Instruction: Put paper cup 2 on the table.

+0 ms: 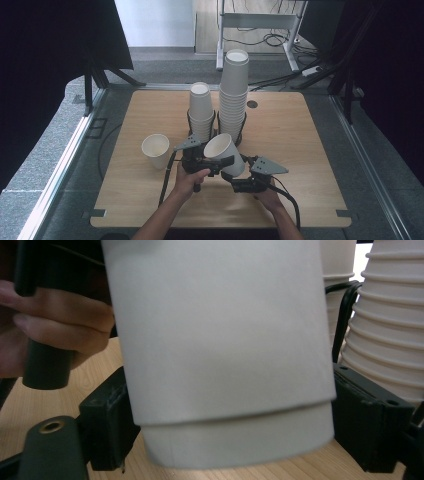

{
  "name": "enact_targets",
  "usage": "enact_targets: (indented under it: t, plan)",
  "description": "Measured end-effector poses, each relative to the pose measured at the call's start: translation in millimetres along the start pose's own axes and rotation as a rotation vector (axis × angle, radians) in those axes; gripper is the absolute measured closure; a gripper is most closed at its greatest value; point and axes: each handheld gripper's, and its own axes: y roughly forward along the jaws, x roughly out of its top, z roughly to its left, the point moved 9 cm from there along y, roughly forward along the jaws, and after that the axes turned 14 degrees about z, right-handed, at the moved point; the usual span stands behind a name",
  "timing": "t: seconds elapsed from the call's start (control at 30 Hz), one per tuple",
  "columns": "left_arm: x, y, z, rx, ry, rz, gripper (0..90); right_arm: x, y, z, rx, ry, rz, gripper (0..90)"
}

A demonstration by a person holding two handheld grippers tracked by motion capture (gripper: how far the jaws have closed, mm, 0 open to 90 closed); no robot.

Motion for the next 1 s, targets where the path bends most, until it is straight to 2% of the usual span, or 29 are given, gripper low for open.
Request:
enact_targets:
  t: [0.43, 1.0]
  plan:
    - [4.6, -7.6, -1.0, 0.07, 0.051, -0.001, 12.3, -5.8, 2.2, -4.7, -0.03, 0.007, 0.044, 12.8]
    - [9.4, -21.3, 7.4, 0.135, 0.062, -0.025, 12.4, -15.3, 6.6, -9.1, -0.063, 0.004, 0.112, 12.6]
